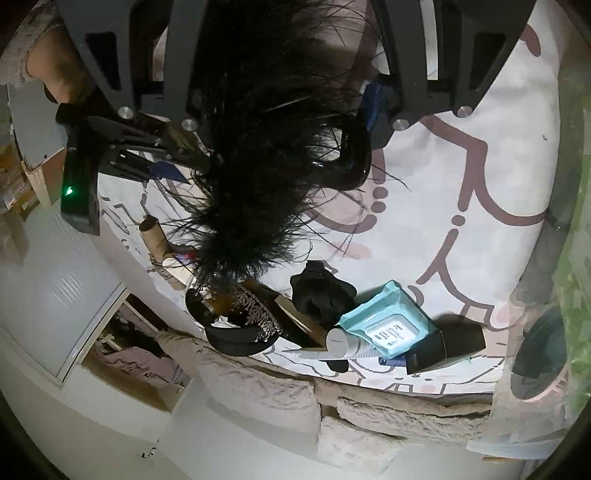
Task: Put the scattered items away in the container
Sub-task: 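Lift wooden board with right gripper while left gripper carries boa toward container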
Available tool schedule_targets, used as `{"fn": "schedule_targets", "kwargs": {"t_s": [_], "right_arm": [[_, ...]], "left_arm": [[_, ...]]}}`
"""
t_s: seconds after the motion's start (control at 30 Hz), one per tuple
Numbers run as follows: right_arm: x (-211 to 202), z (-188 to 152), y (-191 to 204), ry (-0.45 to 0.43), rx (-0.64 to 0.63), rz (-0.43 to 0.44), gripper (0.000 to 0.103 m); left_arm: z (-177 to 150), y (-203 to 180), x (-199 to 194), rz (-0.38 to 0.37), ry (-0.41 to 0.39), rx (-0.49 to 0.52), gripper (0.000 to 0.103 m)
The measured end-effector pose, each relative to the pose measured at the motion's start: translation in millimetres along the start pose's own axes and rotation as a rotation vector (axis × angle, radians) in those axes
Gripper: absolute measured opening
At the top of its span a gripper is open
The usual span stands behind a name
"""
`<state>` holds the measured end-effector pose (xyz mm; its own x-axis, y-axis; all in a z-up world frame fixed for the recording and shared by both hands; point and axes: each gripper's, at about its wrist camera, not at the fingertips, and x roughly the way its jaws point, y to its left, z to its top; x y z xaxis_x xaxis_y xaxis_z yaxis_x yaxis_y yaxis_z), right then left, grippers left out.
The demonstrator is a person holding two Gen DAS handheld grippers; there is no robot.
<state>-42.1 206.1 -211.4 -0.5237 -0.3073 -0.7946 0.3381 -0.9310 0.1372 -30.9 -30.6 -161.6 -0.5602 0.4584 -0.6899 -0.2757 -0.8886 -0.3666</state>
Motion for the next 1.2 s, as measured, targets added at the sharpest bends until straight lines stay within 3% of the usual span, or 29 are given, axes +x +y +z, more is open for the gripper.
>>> {"fn": "schedule_targets", "kwargs": {"t_s": [0.33, 0.53, 1.2], "right_arm": [[13.8, 8.9, 10.4, 0.034, -0.063, -0.065, 0.036], [13.6, 7.0, 13.1, 0.009, -0.102, -0.071, 0.035], [-46.4, 46.0, 28.1, -0.119, 0.011, 0.105, 0.035]], "left_arm": [[2.2, -3.5, -11.3, -0.015, -0.03, 0.004, 0.056], [4.8, -3.3, -18.2, -0.015, -0.053, 0.002, 0.056], [37.6, -15.4, -52.4, -0.015, -0.166, 0.03, 0.056]]}}
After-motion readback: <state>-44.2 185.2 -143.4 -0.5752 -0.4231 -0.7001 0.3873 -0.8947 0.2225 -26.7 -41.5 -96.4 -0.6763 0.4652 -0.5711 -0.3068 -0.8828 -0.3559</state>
